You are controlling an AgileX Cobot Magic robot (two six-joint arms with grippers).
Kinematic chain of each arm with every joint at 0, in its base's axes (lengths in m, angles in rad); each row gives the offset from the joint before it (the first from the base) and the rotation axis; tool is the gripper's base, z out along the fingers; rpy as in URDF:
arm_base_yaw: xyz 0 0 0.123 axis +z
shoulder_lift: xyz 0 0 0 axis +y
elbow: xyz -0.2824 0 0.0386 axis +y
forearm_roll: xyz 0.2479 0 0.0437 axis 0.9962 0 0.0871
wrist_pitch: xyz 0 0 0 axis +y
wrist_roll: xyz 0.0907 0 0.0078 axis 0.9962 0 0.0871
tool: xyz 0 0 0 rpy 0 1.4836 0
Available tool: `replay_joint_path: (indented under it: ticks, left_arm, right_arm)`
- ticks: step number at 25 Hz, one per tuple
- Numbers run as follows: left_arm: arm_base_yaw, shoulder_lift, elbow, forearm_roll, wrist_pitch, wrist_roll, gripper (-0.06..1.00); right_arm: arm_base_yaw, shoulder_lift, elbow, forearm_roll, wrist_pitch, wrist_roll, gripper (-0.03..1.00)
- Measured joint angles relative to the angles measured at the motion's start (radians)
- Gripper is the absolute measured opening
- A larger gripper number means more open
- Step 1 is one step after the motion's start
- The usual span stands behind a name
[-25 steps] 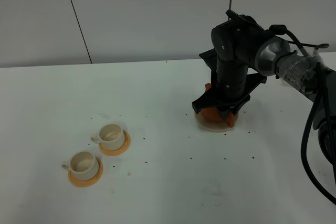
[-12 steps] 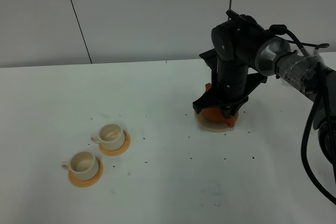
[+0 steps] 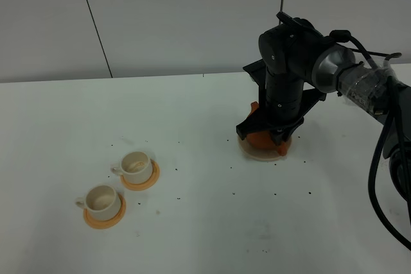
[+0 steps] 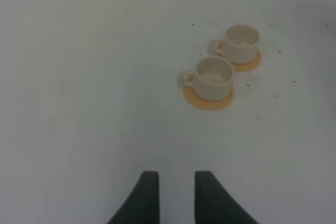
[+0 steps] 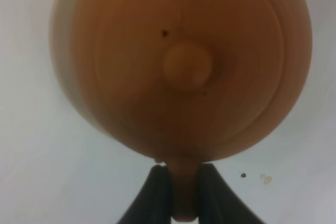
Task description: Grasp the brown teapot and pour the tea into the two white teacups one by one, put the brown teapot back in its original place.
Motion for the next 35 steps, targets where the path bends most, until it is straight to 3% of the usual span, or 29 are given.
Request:
replay_joint_path:
  ticks: [35]
  left_arm:
    - [0.0, 0.0, 0.0, 0.0, 0.0, 0.002, 0.24]
  right_arm:
    - [0.0, -0.001, -0.034, 0.004, -0.005, -0.013, 0.1]
